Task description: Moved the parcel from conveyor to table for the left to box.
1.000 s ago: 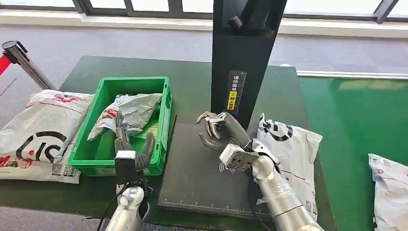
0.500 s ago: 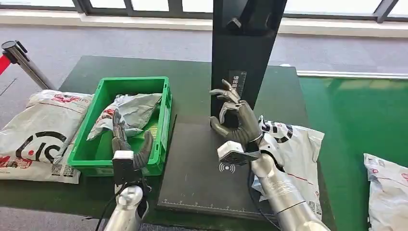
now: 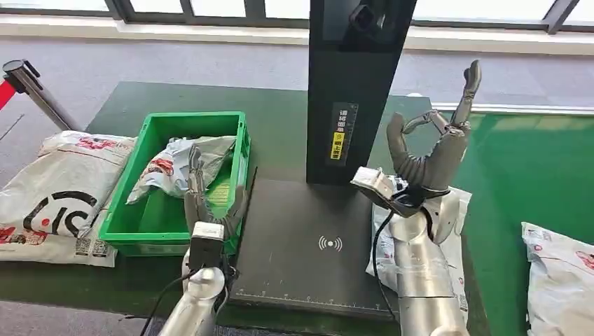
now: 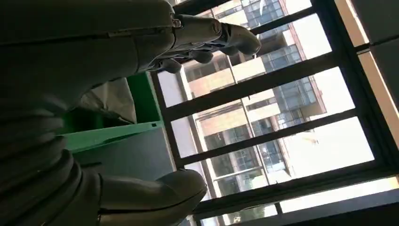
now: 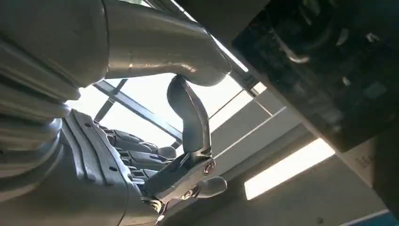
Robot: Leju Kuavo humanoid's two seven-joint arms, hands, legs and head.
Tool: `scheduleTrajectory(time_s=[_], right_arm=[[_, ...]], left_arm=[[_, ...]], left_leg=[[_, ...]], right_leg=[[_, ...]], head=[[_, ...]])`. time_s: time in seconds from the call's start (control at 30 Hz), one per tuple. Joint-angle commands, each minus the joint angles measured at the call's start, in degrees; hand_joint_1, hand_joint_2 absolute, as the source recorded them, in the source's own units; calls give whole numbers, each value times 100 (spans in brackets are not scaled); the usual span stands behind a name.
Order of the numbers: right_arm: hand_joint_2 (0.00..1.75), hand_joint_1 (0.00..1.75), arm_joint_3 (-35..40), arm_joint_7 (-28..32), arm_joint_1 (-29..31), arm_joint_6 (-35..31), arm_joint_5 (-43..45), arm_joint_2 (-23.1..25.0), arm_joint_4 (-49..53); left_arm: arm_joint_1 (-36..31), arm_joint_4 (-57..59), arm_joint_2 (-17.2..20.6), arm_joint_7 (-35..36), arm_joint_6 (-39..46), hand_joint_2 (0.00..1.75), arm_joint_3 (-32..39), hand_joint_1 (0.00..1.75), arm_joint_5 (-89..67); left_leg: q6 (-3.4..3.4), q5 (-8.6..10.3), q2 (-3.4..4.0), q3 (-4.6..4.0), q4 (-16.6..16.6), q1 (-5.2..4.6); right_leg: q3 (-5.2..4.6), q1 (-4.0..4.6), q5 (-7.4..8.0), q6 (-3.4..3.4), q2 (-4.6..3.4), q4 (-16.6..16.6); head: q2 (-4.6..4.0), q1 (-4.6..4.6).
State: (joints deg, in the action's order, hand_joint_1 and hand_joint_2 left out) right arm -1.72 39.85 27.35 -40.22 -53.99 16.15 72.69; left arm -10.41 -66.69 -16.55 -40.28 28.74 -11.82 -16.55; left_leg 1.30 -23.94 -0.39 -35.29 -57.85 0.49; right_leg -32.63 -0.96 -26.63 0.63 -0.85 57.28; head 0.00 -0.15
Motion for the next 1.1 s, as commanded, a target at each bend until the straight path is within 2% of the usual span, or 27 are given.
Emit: scheduleTrajectory(time_s=[0.03, 0.1, 0.13, 0.2, 0.3, 0.37, 0.43, 0.57, 0.83, 0.93, 1.1], right_arm=[[175, 0, -2316, 15, 442, 22, -553, 385, 1155], [175, 0, -3275, 15, 980, 22, -304, 385, 882], [175, 0, -3494, 15, 1093, 22, -363, 385, 826], [175, 0, -3998, 15, 1416, 22, -409, 385, 339], [175, 0, -4057, 15, 1487, 22, -380, 385, 89], [175, 0, -3977, 15, 1586, 22, -463, 385, -148], [175, 0, -3933, 15, 1616, 22, -458, 385, -194], [175, 0, -3735, 15, 1604, 22, -442, 385, -92], [175, 0, -3667, 15, 1523, 22, -470, 385, -82], [175, 0, -3639, 15, 1442, 22, -460, 385, -158], [175, 0, -3658, 15, 1462, 22, -532, 385, -225]], left_arm=[[-731, 636, 17, 28, -65, 175, -603, 0, -381], [-1430, 1501, -325, 192, -258, 175, -763, 0, -934], [-1582, 1662, -345, 337, -299, 175, -893, 0, -1008], [-2090, 2296, -345, 1036, -303, 175, -1762, 0, -1005], [-2372, 2798, -345, 1385, -240, 175, -2474, 0, -722], [-2655, 3314, -345, 2066, -501, 175, -3381, 0, -504], [-2737, 3562, -345, 2309, -686, 175, -4000, 0, -197], [-2688, 3804, -345, 2564, -938, 175, -4681, 0, 135], [-2895, 4374, -345, 2586, -1419, 175, -5494, 0, 614], [-2826, 4602, -345, 2484, -1634, 175, -5585, 0, 940], [-2486, 4018, -345, 2438, -1690, 175, -6322, 0, 817]], left_leg=[[-4, 4, -38, -12, -4, -4], [-6, 10, -60, -25, -14, -4], [-10, 13, -83, -28, -19, -5], [-18, 16, -94, -22, -16, 0], [-23, 16, -72, -12, -13, -5], [-23, 15, -54, -4, -10, -15], [-26, 17, -55, -7, -11, -19], [-25, 13, -41, 0, -10, -19], [-24, 12, -27, 3, -4, -17], [-25, 14, -17, 14, 8, -15], [-25, 12, -24, 4, 0, -17]], right_leg=[[1, -2, -11, -3, 45, 7], [-12, -5, -12, -1, 67, 15], [-9, -7, -17, -1, 92, 16], [12, -3, -10, 2, 105, 2], [20, -8, 2, 8, 82, -5], [23, -18, 9, 15, 63, -7], [21, -22, 12, 19, 64, -7], [19, -22, 14, 21, 50, -8], [17, -19, 13, 17, 39, -7], [27, -16, 19, 14, 33, -21], [20, -19, 12, 17, 39, -11]], head=[[0, 0], [0, -2], [0, -4], [0, -2], [0, 0], [0, 0], [0, 0], [0, 0], [0, 0], [0, 0], [0, 0]])
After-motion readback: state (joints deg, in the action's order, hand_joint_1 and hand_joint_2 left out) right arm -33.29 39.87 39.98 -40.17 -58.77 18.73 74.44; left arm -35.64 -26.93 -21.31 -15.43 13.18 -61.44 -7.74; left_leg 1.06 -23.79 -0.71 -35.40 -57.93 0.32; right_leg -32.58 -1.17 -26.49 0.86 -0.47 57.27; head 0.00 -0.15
